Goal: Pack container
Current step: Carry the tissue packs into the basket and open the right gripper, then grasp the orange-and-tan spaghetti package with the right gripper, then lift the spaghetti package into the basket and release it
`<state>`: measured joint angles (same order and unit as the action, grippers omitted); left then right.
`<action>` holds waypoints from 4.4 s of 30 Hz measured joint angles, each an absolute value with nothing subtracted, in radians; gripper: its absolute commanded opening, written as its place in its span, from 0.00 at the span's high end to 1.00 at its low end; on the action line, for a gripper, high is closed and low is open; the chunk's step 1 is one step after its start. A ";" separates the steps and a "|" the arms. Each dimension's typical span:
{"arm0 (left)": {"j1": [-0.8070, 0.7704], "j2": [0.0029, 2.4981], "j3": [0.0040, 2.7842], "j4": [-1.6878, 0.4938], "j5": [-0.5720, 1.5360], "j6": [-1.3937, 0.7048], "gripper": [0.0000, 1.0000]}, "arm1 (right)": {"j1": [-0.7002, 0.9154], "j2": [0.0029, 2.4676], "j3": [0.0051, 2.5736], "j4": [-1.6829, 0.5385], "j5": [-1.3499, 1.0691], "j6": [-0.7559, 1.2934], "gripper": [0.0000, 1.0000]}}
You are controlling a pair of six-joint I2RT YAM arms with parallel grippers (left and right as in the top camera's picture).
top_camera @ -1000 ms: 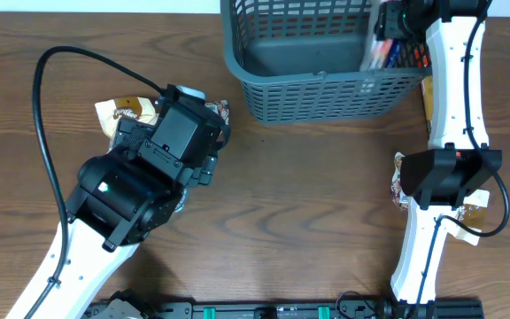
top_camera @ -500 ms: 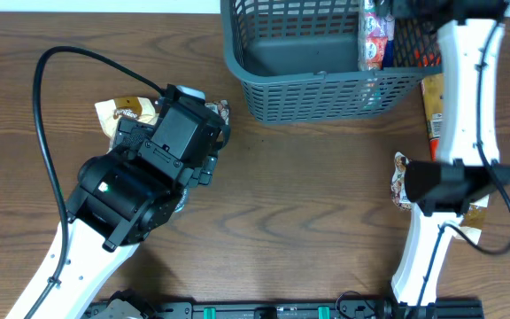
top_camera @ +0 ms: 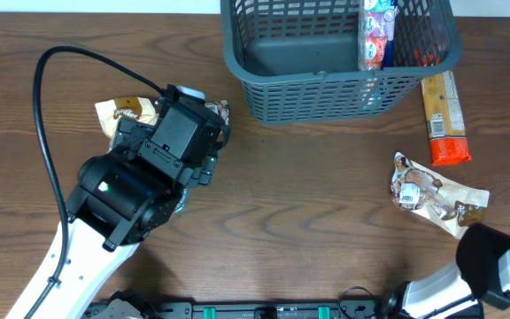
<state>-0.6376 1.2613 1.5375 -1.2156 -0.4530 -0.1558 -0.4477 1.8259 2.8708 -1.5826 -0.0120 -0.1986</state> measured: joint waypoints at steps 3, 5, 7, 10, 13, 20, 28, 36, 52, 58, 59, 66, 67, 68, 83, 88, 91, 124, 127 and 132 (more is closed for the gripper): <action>-0.638 1.261 1.538 -1.215 -0.453 -0.156 0.01 | -0.503 1.877 2.823 -1.664 -0.051 -0.273 0.03; -0.638 1.261 1.538 -1.215 -0.453 -0.156 0.01 | -0.533 1.940 2.765 -1.673 -0.068 -0.310 0.04; -0.638 1.261 1.538 -1.215 -0.453 -0.156 0.01 | -0.547 1.996 2.717 -1.670 -0.077 -0.329 0.05; -0.638 1.261 1.538 -1.215 -0.453 -0.156 0.01 | -0.557 2.086 2.649 -1.668 -0.085 -0.357 0.03; -0.638 1.261 1.538 -1.216 -0.453 -0.156 0.01 | -0.558 2.167 2.605 -1.670 -0.096 -0.382 0.03; -0.638 1.261 1.538 -1.215 -0.453 -0.156 0.01 | -0.551 2.341 2.590 -1.642 -0.125 -0.421 0.03; -0.638 1.261 1.538 -1.215 -0.453 -0.156 0.01 | -0.510 2.523 2.589 -1.564 -0.116 -0.432 0.02; -0.638 1.261 1.538 -1.216 -0.453 -0.156 0.01 | -0.458 2.607 2.589 -1.502 -0.068 -0.413 0.01; -0.638 1.261 1.538 -1.215 -0.453 -0.156 0.01 | -0.358 2.610 2.589 -1.420 0.027 -0.324 0.01; -0.638 1.261 1.538 -1.215 -0.453 -0.156 0.01 | -0.359 2.611 2.589 -1.387 0.028 -0.324 0.01; -0.638 1.261 1.538 -1.215 -0.453 -0.156 0.01 | -0.359 2.612 2.589 -1.386 0.028 -0.324 0.01; -0.638 1.261 1.538 -1.215 -0.453 -0.156 0.01 | -0.359 2.661 2.589 -1.375 0.027 -0.321 0.01; -0.638 1.261 1.538 -1.216 -0.453 -0.156 0.01 | -0.359 2.671 2.589 -1.376 0.027 -0.321 0.01; -0.638 1.261 1.538 -1.216 -0.453 -0.156 0.01 | -0.359 2.681 2.588 -1.377 0.027 -0.321 0.01; -0.638 1.261 1.538 -1.216 -0.453 -0.156 0.01 | -0.359 2.706 2.583 -1.378 0.027 -0.318 0.01; -0.638 1.261 1.538 -1.215 -0.453 -0.156 0.01 | -0.359 2.705 2.547 -1.365 0.016 -0.315 0.01; -0.638 1.261 1.538 -1.216 -0.453 -0.156 0.01 | -0.362 2.697 2.526 -1.351 0.004 -0.313 0.01; -0.638 1.261 1.538 -1.216 -0.453 -0.156 0.01 | -0.441 2.557 2.828 -1.496 0.130 -0.113 0.98; -0.638 1.261 1.538 -1.216 -0.453 -0.156 0.01 | -0.450 2.416 2.835 -1.490 0.138 -0.094 0.99; -0.638 1.261 1.538 -1.213 -0.453 -0.156 0.01 | -0.429 2.164 2.871 -1.461 0.147 -0.053 0.98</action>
